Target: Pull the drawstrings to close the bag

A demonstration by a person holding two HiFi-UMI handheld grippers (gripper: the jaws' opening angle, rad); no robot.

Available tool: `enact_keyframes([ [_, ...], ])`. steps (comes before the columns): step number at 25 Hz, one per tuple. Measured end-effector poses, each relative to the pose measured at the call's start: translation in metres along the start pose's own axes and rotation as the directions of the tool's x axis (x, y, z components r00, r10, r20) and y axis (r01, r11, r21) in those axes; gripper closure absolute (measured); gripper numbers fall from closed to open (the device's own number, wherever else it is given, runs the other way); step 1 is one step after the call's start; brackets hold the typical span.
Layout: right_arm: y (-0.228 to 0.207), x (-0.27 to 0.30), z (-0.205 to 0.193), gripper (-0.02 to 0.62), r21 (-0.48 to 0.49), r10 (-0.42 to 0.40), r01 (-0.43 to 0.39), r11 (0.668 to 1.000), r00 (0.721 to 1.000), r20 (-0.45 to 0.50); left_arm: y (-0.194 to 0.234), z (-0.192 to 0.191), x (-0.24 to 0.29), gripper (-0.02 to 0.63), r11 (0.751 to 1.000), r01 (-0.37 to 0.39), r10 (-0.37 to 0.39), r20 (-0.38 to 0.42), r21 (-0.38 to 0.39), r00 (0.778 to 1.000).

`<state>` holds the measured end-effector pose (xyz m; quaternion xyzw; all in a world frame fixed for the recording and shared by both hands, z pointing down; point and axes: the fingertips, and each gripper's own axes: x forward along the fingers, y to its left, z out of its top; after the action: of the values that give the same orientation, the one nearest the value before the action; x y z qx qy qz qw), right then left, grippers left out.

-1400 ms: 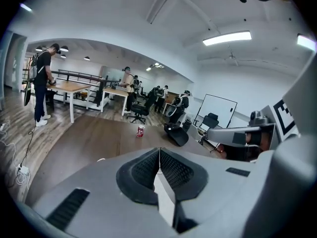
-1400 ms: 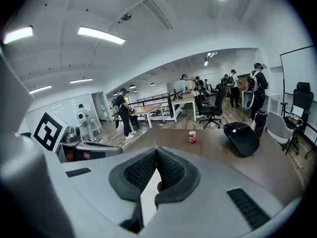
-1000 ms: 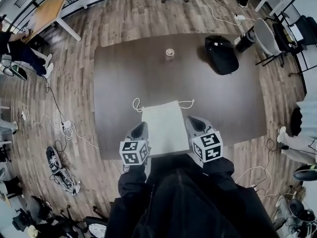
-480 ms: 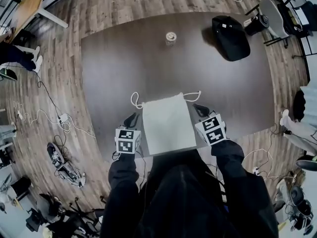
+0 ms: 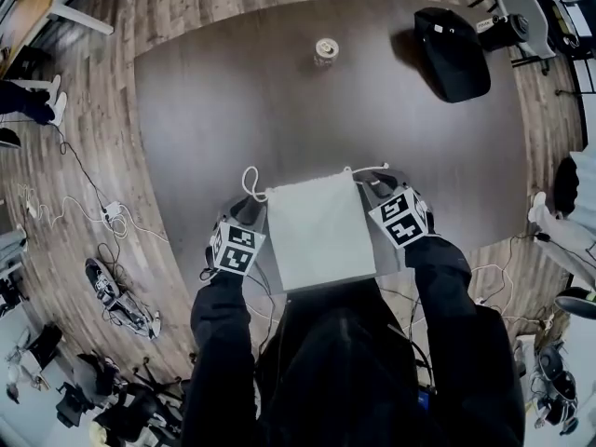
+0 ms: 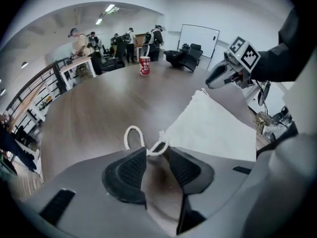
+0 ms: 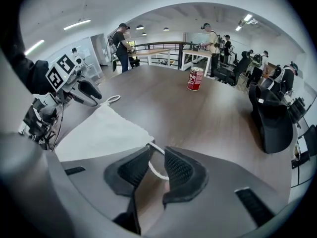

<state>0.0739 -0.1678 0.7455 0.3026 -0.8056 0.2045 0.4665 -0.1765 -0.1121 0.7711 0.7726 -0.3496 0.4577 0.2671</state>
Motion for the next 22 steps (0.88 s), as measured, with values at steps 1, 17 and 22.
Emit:
enact_keyframes([
  [1, 0.000, 0.005, -0.001, 0.483, -0.006, 0.005, -0.005, 1.000, 1.000, -0.016, -0.001, -0.001, 0.004, 0.465, 1.000, 0.016, -0.016, -0.011, 0.026, 1.000],
  [17, -0.003, 0.057, -0.012, 0.437, -0.184, 0.058, -0.091, 0.979, 0.982, -0.178, -0.001, 0.002, 0.035, 0.519, 0.975, 0.031, -0.014, -0.079, 0.218, 0.997],
  [22, 0.002, 0.060, -0.014, 0.497, -0.134, 0.078, -0.102, 0.986, 0.982, -0.173, 0.002, 0.004, 0.041, 0.559, 0.984, 0.001, 0.015, -0.088, 0.180, 0.996],
])
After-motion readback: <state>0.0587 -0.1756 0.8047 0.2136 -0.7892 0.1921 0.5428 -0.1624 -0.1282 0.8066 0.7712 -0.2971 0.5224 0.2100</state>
